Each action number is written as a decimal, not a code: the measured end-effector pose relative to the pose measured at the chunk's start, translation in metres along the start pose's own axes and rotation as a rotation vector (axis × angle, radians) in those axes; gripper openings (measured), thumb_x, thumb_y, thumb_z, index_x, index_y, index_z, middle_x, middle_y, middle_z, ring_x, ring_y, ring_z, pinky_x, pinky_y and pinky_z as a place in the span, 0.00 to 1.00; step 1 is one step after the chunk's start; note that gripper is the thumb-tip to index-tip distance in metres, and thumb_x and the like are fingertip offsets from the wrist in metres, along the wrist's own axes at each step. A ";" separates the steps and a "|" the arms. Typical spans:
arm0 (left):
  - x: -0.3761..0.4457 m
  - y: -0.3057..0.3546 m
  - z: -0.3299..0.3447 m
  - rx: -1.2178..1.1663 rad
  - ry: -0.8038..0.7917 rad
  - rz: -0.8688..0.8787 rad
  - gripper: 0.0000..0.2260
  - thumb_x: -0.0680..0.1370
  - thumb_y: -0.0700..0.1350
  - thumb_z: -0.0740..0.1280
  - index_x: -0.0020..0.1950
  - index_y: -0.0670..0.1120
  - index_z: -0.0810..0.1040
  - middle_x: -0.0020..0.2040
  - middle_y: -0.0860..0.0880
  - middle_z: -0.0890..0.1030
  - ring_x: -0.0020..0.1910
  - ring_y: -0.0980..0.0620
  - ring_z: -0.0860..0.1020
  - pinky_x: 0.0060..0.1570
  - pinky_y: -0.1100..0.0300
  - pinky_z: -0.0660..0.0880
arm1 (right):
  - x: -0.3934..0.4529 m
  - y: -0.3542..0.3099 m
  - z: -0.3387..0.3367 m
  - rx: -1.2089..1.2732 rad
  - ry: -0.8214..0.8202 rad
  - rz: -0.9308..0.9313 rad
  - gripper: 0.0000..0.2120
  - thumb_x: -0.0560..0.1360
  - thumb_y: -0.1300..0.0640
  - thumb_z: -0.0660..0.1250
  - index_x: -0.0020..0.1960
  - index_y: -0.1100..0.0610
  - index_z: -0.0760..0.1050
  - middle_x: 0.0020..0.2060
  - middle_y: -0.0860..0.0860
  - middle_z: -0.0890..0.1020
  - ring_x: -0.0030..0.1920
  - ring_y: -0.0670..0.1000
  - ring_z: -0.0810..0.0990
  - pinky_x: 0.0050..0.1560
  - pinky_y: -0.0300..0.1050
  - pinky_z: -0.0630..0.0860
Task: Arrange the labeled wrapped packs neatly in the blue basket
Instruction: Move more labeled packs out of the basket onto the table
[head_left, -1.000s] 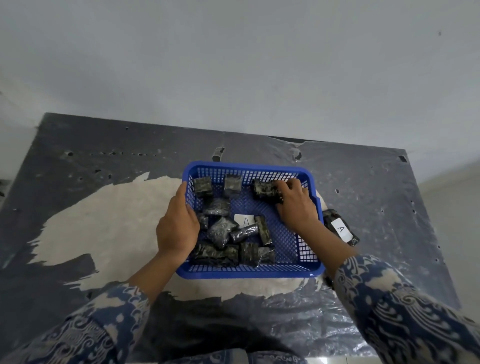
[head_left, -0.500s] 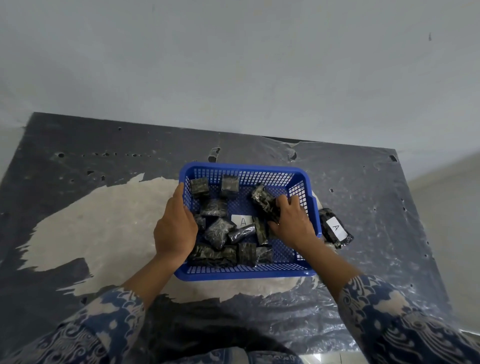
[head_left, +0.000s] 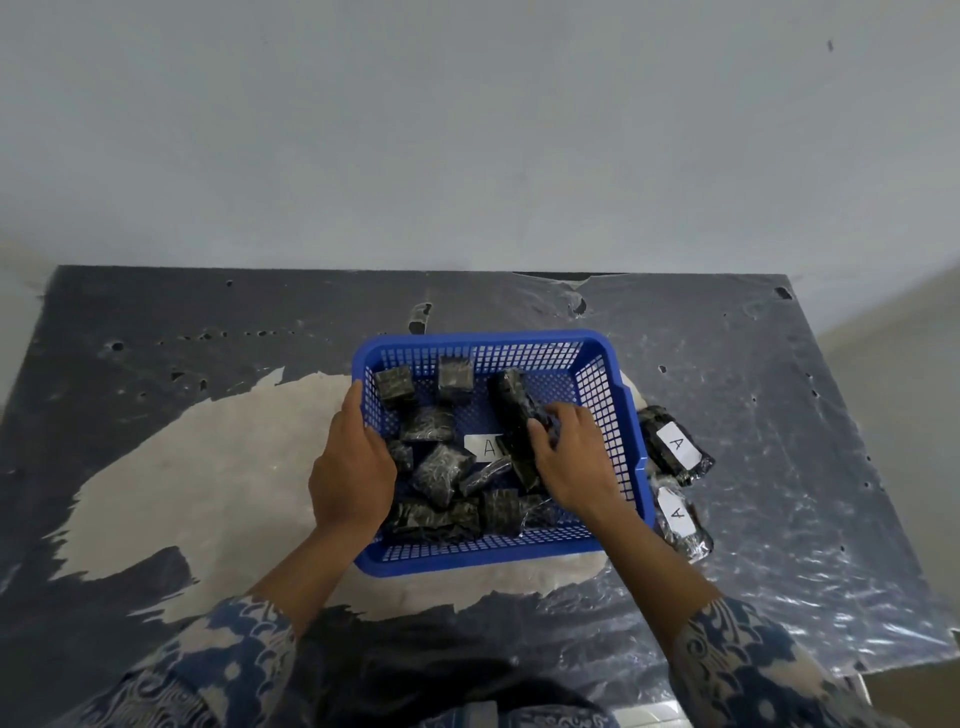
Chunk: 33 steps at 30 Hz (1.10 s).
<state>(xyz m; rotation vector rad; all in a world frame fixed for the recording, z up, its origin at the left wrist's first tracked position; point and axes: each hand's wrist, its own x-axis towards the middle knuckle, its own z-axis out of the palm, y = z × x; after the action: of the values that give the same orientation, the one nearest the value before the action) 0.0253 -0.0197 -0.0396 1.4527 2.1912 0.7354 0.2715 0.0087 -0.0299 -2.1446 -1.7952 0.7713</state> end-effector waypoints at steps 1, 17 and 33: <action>0.000 0.001 0.000 -0.001 -0.002 0.001 0.24 0.84 0.44 0.58 0.80 0.51 0.59 0.71 0.46 0.75 0.53 0.39 0.81 0.43 0.49 0.77 | 0.002 -0.003 0.003 -0.083 -0.030 0.009 0.25 0.80 0.36 0.56 0.64 0.56 0.72 0.58 0.55 0.77 0.57 0.57 0.77 0.56 0.53 0.75; 0.001 -0.004 0.000 0.025 0.006 0.021 0.24 0.84 0.43 0.58 0.80 0.50 0.60 0.70 0.45 0.76 0.52 0.39 0.81 0.41 0.51 0.76 | 0.003 0.011 -0.007 -0.074 0.004 0.164 0.27 0.81 0.37 0.57 0.59 0.60 0.76 0.54 0.59 0.80 0.51 0.60 0.79 0.48 0.52 0.77; 0.001 -0.004 0.001 0.010 0.007 0.015 0.25 0.83 0.43 0.59 0.80 0.50 0.59 0.71 0.45 0.75 0.54 0.39 0.81 0.43 0.50 0.76 | -0.018 0.013 0.004 0.031 -0.082 0.171 0.33 0.77 0.50 0.68 0.76 0.61 0.59 0.65 0.61 0.74 0.65 0.61 0.74 0.63 0.58 0.74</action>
<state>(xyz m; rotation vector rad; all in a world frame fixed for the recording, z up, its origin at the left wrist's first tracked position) 0.0225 -0.0198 -0.0433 1.4754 2.1947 0.7371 0.2787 -0.0126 -0.0352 -2.3003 -1.6409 0.9327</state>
